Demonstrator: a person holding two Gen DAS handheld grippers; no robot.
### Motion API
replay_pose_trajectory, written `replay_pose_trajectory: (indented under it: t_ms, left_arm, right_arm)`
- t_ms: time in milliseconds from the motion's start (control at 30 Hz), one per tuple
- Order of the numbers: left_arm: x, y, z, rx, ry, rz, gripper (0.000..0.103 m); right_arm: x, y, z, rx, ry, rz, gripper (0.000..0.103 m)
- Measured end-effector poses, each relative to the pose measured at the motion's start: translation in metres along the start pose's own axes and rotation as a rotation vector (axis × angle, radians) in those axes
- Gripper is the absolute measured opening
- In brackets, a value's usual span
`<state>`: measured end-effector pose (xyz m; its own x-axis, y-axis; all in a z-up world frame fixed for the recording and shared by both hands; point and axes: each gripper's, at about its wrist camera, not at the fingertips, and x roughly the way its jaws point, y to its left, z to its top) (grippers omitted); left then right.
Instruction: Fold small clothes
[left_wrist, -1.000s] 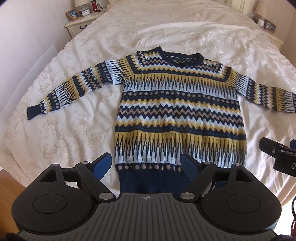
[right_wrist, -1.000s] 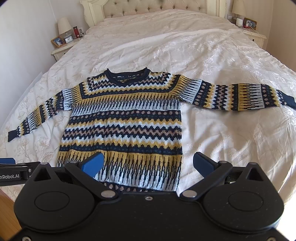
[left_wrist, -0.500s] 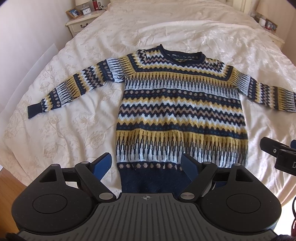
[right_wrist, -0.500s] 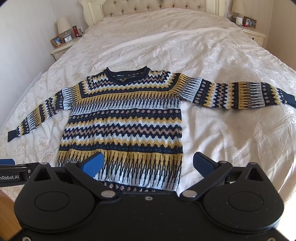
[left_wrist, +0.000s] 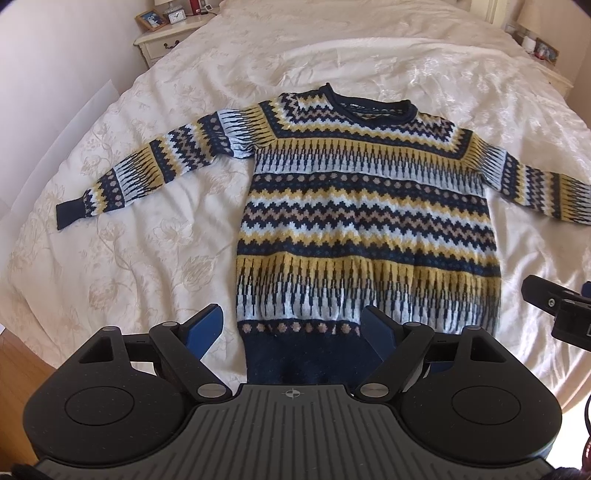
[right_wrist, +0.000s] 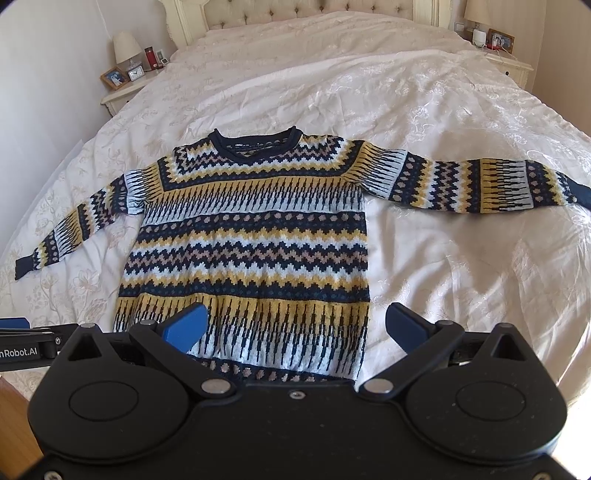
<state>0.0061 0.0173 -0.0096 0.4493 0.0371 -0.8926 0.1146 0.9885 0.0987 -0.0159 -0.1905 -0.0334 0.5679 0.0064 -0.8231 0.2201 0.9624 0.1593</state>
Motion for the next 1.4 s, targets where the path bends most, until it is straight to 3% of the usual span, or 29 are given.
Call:
replay_pose_trajectory:
  t_ms: [500,767,1133,1400]
  left_arm:
    - [0.008,0.007,0.009,-0.011,0.030,-0.001,0.082]
    - [0.010,0.015,0.028,0.005,0.007,-0.005,0.082]
    - [0.019,0.023,0.076,0.046,-0.137,-0.082,0.077]
    - [0.029,0.022,0.110,0.147,-0.272,-0.135,0.077]
  right_arm:
    - [0.009,0.008,0.003,-0.005,0.029,-0.008,0.102]
    - [0.013,0.017,0.018,0.017,0.030,-0.023,0.102]
    - [0.024,0.021,0.046,0.092,-0.042,-0.055,0.102]
    - [0.025,0.020,0.060,0.140,-0.184,-0.117,0.102]
